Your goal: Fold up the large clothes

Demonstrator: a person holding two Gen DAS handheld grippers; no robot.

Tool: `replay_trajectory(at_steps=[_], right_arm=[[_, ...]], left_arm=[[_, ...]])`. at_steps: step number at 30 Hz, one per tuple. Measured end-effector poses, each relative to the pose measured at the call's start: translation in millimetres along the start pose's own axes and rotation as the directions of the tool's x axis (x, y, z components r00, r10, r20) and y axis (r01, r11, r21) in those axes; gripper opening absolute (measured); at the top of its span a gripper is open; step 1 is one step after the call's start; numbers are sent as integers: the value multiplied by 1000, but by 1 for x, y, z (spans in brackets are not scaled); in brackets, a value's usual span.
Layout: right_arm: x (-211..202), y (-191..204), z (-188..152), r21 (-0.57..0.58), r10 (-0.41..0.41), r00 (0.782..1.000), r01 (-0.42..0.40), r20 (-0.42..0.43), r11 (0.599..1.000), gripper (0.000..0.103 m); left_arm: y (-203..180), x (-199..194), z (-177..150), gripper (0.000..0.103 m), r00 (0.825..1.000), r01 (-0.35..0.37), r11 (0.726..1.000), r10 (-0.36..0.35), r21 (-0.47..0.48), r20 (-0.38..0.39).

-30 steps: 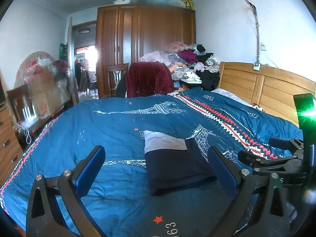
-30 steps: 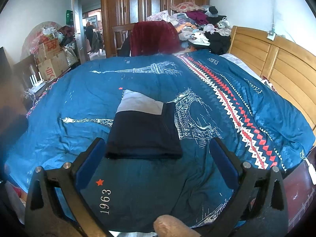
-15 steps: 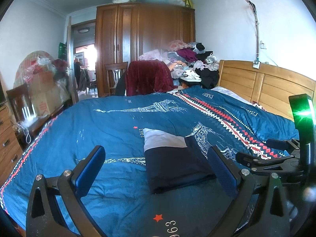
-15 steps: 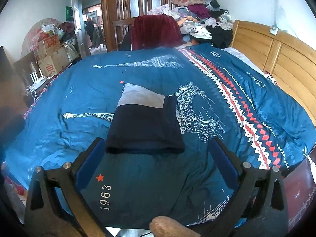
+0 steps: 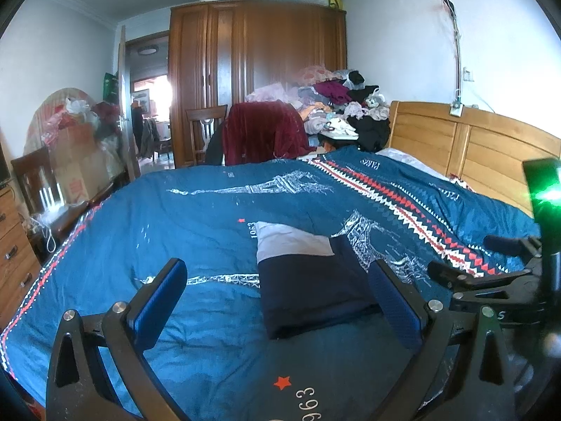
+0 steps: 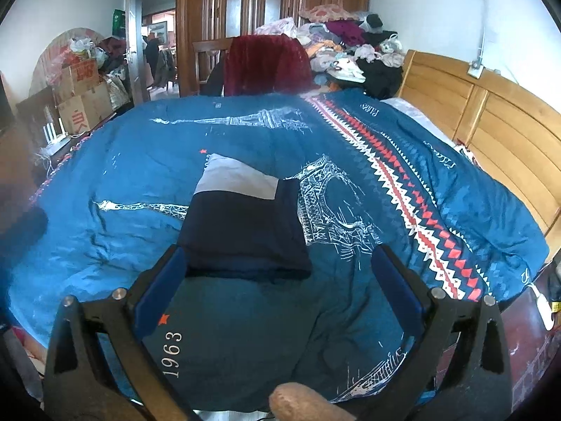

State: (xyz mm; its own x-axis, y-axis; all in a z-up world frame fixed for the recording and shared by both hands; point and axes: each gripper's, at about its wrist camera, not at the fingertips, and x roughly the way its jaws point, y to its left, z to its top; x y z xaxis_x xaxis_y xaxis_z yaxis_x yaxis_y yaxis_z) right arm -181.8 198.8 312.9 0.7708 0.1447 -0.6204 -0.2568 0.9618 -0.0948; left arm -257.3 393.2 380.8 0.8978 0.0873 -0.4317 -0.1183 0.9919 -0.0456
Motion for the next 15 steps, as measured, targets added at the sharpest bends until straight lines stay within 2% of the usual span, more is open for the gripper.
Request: replay_trajectory(at_steps=[15], right_arm=[[10, 0, -10, -5, 22, 999, -22, -30, 1000, 103]], left_arm=[[2, 9, -9, 103, 999, 2, 1000, -2, 6, -32]])
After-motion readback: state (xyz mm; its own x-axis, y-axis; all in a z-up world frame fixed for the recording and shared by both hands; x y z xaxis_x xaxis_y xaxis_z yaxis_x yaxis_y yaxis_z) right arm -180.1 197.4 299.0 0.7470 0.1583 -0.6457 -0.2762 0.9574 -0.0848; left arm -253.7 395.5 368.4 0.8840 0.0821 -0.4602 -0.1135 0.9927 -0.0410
